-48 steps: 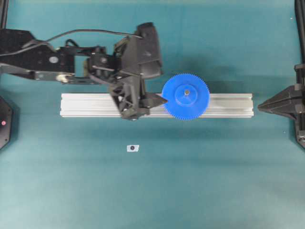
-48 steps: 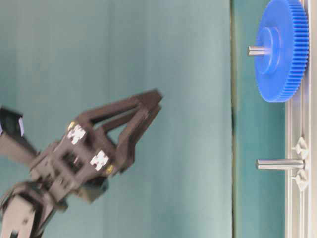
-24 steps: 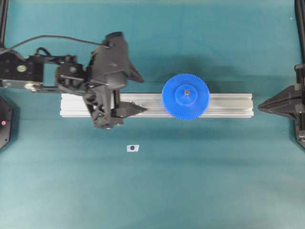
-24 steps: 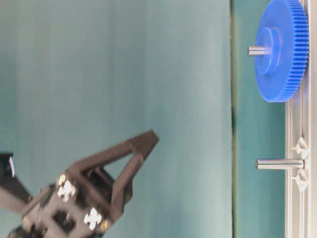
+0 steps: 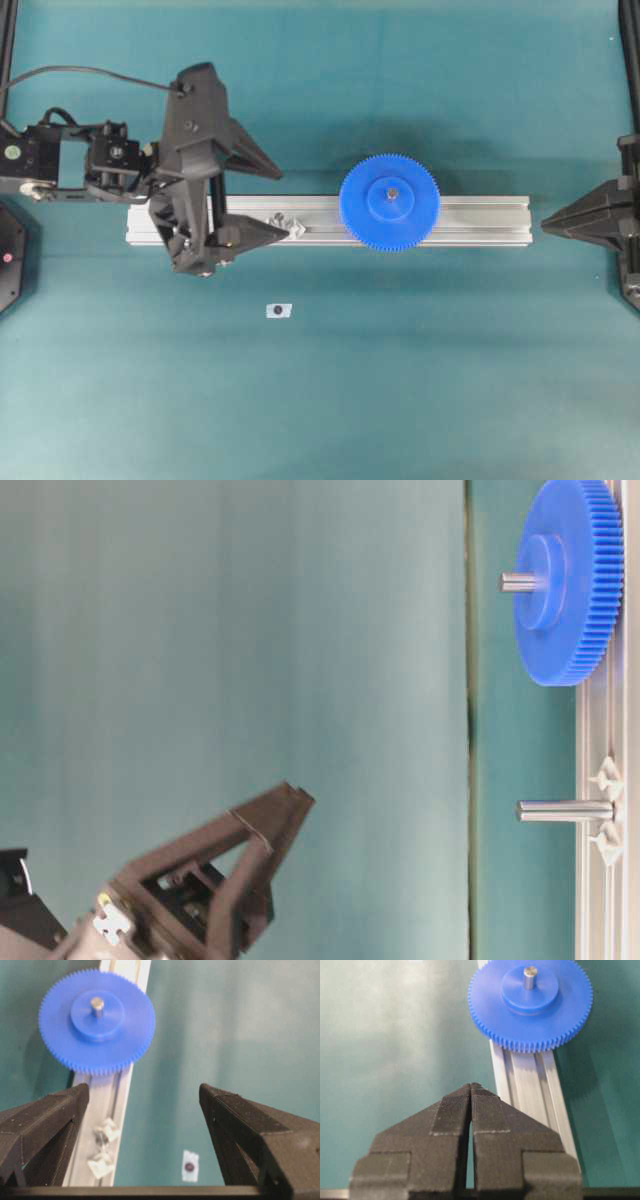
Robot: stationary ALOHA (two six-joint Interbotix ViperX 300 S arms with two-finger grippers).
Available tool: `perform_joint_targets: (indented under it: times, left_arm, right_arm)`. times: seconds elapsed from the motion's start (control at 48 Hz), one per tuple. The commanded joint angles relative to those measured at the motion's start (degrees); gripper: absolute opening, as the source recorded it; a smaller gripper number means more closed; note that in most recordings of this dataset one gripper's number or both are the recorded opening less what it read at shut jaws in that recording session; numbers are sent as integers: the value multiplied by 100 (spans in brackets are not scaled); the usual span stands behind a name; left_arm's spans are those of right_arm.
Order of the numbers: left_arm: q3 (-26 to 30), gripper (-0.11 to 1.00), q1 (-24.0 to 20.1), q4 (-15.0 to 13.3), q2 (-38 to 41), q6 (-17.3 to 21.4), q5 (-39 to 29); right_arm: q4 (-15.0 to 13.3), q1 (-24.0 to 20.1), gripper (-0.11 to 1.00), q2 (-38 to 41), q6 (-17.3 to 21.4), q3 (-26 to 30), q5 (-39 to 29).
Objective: Find the location of the shaft and insert the large gear.
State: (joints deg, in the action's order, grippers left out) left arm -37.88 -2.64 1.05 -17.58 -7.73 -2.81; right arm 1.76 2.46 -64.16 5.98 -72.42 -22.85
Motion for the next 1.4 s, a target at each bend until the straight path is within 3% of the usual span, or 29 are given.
perform_joint_targets:
  times: [0.0,0.271,1.376]
  left_arm:
    - [-35,91,35,9,-149,26,176]
    - [-299,91,167,18,-272,62,598]
    - [-387,91,264,9,-299,70,598]
  right_arm:
    - [-9,0,2,35,53,44,53]
    - [-9,9,2,26,53,-53,246]
    - [0,0,2,9,44,-105,378]
